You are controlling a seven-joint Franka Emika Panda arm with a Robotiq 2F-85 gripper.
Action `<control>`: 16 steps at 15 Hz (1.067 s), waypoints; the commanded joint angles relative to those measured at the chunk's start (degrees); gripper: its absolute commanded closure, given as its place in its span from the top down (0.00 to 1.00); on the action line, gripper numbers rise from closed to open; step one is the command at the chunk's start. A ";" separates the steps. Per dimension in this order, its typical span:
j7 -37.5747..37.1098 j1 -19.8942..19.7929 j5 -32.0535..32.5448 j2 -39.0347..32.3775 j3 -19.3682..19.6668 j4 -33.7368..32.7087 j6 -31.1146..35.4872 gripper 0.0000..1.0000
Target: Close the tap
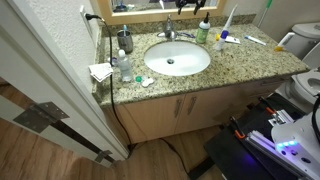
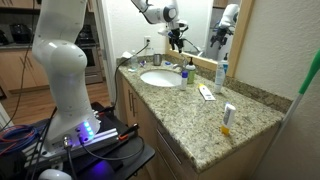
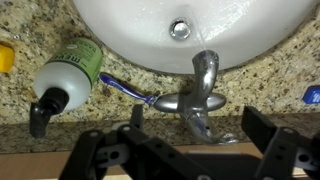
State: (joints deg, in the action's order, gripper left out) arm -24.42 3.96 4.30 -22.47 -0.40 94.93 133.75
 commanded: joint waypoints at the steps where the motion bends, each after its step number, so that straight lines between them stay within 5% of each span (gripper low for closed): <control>1: -2.46 2.30 1.24 -5.44 2.19 -6.17 1.07 1.00; 12: -7.81 7.27 4.97 -14.93 6.60 -19.37 -0.36 1.00; 16: -6.39 6.40 3.34 -12.60 5.51 -15.98 0.77 1.00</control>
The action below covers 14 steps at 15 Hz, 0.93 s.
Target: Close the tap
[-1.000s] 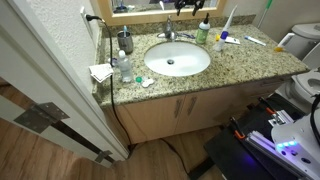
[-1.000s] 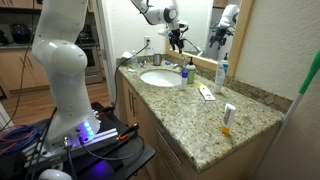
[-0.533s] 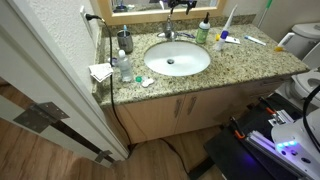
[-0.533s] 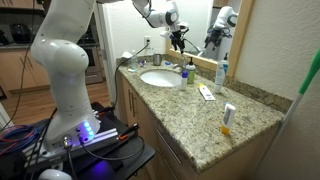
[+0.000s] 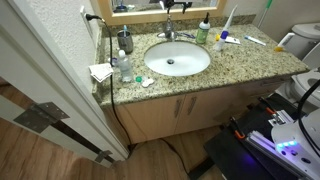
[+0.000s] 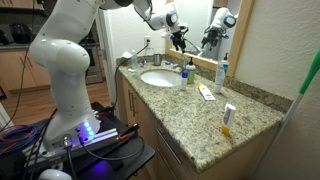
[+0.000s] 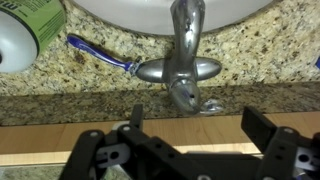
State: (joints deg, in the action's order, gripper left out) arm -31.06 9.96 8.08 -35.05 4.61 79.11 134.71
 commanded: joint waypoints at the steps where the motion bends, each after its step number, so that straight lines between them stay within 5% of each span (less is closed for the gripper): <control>1: -0.44 0.69 0.20 -0.01 1.15 -0.01 -1.45 1.00; 9: 0.80 0.40 -0.32 -5.05 1.03 -2.58 2.97 1.00; 11: 0.82 0.35 -0.47 -5.82 1.14 -3.02 3.85 0.73; 14: 0.70 0.63 -0.42 -7.02 1.39 -4.33 4.46 0.53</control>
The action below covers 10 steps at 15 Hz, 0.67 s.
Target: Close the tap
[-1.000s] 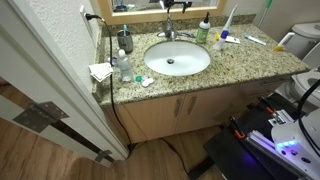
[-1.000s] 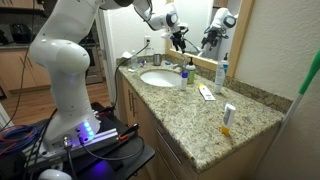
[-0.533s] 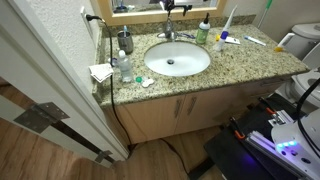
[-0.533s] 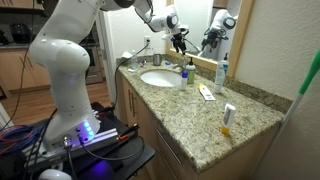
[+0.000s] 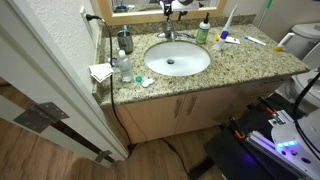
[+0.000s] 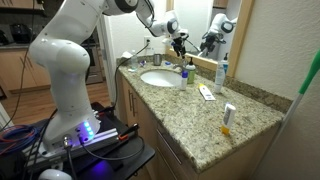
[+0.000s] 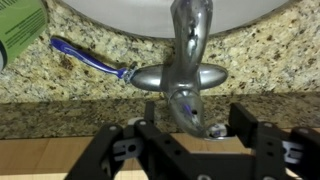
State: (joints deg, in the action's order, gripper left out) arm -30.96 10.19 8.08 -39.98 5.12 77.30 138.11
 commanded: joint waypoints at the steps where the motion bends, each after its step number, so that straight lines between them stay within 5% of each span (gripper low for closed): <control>1: 0.50 0.73 -0.13 -2.39 1.07 -2.91 1.24 0.44; 3: 0.42 1.24 0.32 -3.09 1.43 -3.74 1.72 0.31; 4: 0.37 1.45 0.49 -3.40 1.61 -4.11 1.97 0.34; 5: 0.35 1.58 0.53 -3.67 1.75 -4.39 2.22 0.56; 6: 0.23 1.84 0.87 -3.93 2.11 -4.77 2.30 0.64; 7: 0.19 2.00 1.17 -4.19 2.49 -5.12 2.29 0.50; 8: 0.04 2.15 1.49 -4.56 2.95 -5.62 2.19 0.20; 10: 0.41 2.02 1.07 -4.65 2.93 -6.01 1.17 0.22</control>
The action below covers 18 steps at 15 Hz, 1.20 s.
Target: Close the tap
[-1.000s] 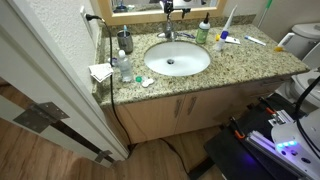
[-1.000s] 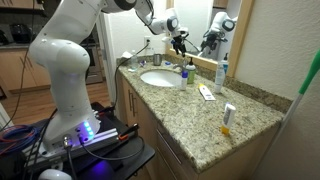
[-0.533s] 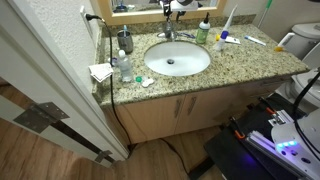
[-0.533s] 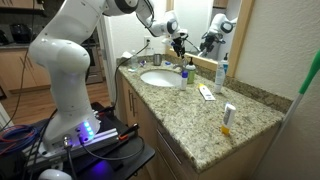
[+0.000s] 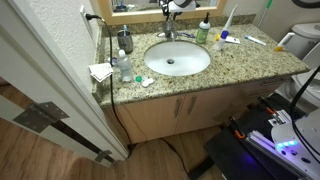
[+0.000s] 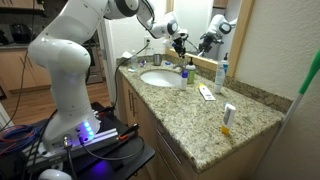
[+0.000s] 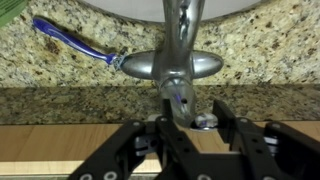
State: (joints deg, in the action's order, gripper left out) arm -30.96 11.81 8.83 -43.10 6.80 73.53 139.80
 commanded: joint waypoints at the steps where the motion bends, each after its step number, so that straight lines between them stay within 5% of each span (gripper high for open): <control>1: 0.66 0.35 -0.09 -1.41 0.91 -2.34 -1.15 0.15; 3: 0.85 0.39 -0.40 -1.50 0.67 -2.67 -1.81 0.05; 18: 4.18 -2.37 -6.84 -5.31 -2.19 -10.15 -25.54 0.07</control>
State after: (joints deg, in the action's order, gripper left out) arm -27.81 11.00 3.24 -46.87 5.52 65.65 122.03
